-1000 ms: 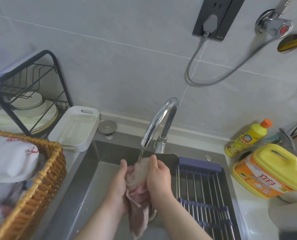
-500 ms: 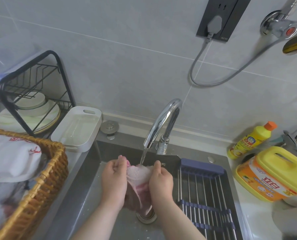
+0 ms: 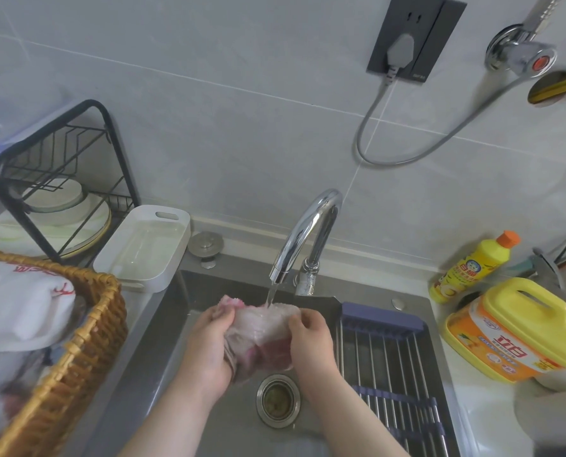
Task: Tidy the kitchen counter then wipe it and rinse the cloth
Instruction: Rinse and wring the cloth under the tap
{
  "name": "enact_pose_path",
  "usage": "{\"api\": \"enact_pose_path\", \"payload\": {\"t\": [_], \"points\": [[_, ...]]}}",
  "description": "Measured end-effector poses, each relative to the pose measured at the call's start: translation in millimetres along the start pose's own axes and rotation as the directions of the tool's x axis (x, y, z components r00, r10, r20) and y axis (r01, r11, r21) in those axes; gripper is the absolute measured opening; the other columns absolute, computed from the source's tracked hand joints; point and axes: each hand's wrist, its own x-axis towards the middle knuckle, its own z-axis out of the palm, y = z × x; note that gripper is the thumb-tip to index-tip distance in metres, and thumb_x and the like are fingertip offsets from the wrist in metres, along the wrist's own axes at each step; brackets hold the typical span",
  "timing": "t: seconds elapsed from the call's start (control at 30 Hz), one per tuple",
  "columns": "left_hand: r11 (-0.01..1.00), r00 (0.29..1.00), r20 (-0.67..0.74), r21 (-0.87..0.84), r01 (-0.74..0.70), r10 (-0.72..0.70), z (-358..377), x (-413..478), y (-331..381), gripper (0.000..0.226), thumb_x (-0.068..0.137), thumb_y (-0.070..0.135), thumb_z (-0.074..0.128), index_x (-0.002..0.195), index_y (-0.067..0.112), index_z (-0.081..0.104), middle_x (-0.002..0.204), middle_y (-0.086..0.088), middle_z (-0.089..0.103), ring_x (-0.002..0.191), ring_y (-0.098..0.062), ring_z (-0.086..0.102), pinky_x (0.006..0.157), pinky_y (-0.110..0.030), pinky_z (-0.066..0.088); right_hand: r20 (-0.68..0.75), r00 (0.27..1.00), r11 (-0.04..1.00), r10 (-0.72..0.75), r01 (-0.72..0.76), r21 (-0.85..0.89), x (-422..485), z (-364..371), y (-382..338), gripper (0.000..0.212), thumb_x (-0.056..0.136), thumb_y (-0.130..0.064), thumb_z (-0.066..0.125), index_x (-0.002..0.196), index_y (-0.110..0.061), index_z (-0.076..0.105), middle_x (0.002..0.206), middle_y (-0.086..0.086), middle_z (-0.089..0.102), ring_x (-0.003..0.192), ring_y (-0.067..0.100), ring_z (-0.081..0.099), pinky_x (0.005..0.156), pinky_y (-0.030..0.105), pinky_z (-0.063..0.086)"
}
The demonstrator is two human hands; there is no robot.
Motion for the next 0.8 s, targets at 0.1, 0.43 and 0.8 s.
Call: {"api": "enact_pose_path", "payload": {"t": [0.1, 0.43, 0.8], "points": [[0.988, 0.993, 0.05, 0.108, -0.113, 0.108, 1, 0, -3, 0.012, 0.093, 0.001, 0.052, 0.1, 0.003, 0.061, 0.102, -0.015, 0.068, 0.09, -0.031, 0.066, 0.07, -0.039, 0.053, 0.083, 0.995, 0.998, -0.063, 0.062, 0.015, -9, 2, -2, 0.025, 0.098, -0.027, 0.05, 0.122, -0.023, 0.057, 0.126, -0.002, 0.058, 0.113, 0.018, 0.057, 0.094, 0.03, 0.045], [0.949, 0.906, 0.395, 0.313, 0.023, -0.152, 5, -17, 5, 0.034, 0.081, 0.007, 0.059, 0.112, -0.006, 0.062, 0.111, -0.02, 0.068, 0.106, -0.029, 0.065, 0.093, -0.041, 0.052, 0.623, 0.781, 0.693, 0.05, -0.476, 0.541, -10, -4, 1, 0.055, 0.09, -0.043, 0.051, 0.119, 0.001, 0.064, 0.114, 0.024, 0.066, 0.111, 0.038, 0.063, 0.102, 0.05, 0.044], [0.854, 0.964, 0.088, 0.489, 0.176, -0.25, -5, -11, -1, 0.041, 0.089, 0.044, 0.059, 0.098, 0.006, 0.07, 0.094, -0.019, 0.073, 0.089, -0.038, 0.069, 0.085, -0.051, 0.054, 0.552, 0.818, 0.722, 0.162, -0.479, 0.499, -10, -10, 0, 0.042, 0.091, -0.042, 0.055, 0.099, -0.007, 0.076, 0.114, 0.028, 0.066, 0.103, 0.042, 0.065, 0.103, 0.057, 0.043]]}}
